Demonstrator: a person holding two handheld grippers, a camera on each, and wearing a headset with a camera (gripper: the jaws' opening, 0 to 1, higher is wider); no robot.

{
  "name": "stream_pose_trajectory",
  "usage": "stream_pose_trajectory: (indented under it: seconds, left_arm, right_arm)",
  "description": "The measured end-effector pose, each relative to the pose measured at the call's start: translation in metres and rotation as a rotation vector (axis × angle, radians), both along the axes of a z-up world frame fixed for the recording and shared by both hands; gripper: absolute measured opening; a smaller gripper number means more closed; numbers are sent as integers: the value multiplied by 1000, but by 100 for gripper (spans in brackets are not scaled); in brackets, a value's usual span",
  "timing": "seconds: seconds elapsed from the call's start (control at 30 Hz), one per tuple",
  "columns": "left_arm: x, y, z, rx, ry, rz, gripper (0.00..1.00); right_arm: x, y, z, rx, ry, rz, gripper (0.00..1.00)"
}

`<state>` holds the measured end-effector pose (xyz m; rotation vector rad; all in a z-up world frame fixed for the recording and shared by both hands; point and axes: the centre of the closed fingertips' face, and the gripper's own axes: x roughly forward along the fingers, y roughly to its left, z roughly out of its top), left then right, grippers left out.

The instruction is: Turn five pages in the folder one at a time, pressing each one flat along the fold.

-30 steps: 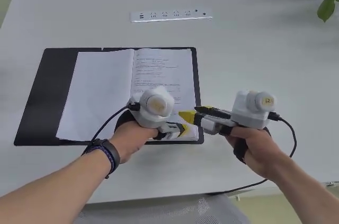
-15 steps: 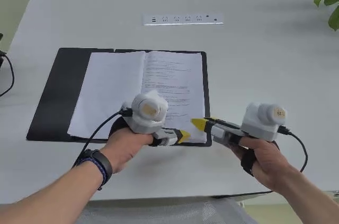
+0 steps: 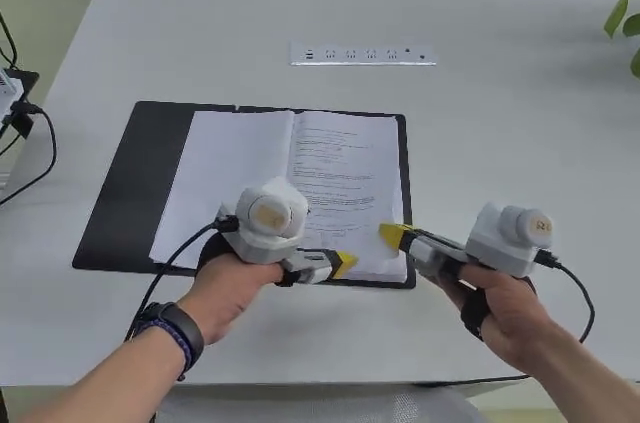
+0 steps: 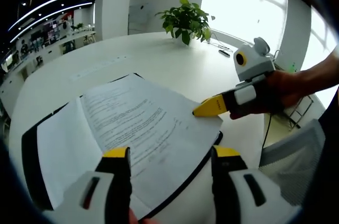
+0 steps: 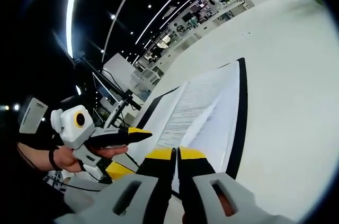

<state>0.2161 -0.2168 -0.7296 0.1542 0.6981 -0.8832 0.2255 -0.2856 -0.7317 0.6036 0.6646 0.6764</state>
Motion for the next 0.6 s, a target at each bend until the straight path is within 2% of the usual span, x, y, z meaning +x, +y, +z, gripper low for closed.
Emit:
stream_pose_trajectory:
  seconds: [0.13,0.6]
  left_arm:
    - [1,13,6,-7,-13,18,61]
    - [0,80,19,-2,-48,92,62]
  right_arm:
    - [2,4,7,16,-5,-17,0]
    - [17,38,38,40,-59,-14,0]
